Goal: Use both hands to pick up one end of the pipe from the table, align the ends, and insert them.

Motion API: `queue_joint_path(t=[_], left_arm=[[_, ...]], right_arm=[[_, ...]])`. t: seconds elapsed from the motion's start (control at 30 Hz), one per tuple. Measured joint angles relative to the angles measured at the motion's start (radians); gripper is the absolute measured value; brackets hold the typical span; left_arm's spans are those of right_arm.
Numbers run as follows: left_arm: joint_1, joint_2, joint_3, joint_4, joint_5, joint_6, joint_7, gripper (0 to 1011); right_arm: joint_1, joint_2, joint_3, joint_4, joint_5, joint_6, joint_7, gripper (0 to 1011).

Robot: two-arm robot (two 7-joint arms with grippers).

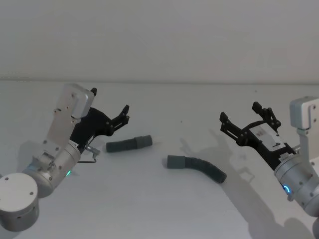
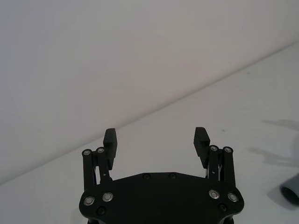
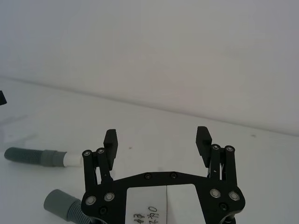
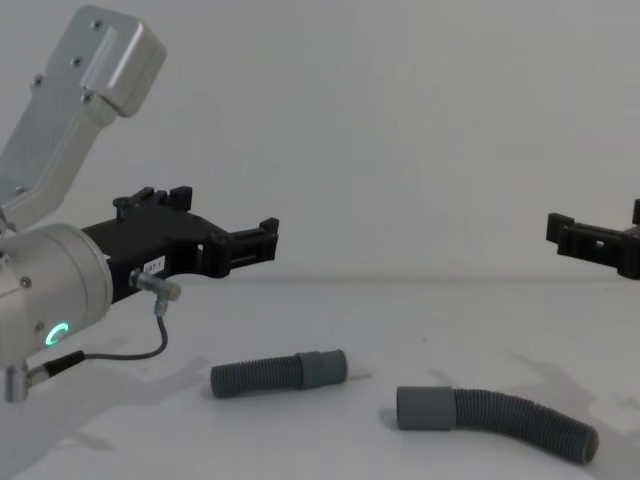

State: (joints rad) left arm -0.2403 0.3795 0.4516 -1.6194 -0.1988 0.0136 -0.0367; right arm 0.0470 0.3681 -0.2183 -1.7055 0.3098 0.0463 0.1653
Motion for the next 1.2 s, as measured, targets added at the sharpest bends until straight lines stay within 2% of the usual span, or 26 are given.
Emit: queue_joint_path(t=[0.2, 0.4, 0.5, 0.73, 0.93, 1.2], left_arm=[[0.002, 0.018, 0.000, -0.006, -0.012, 0.001, -0.045, 1001], [-0.001, 0.045, -0.001, -0.013, -0.044, 0.015, -0.117, 1001], [-0.010, 0.061, -0.003, -0.014, -0.071, 0.032, -0.172, 1001], [-0.031, 0.077, -0.011, -0.003, -0.105, 0.059, -0.239, 1001], [-0.047, 0.081, -0.018, 0.011, -0.117, 0.075, -0.268, 1001], [-0.066, 0.082, -0.015, 0.049, -0.120, 0.082, -0.308, 1001]], right_arm=[[0.023, 0.024, -0.005, 0.012, 0.006, 0.017, 0.057, 1001], [0.045, 0.058, -0.013, 0.014, 0.013, 0.041, 0.117, 1001], [0.058, 0.080, -0.017, 0.013, 0.019, 0.057, 0.148, 1001], [0.082, 0.118, -0.028, 0.011, 0.036, 0.087, 0.216, 1001], [0.103, 0.144, -0.044, 0.022, 0.054, 0.103, 0.271, 1001], [0.128, 0.160, -0.067, 0.046, 0.071, 0.113, 0.325, 1001]])
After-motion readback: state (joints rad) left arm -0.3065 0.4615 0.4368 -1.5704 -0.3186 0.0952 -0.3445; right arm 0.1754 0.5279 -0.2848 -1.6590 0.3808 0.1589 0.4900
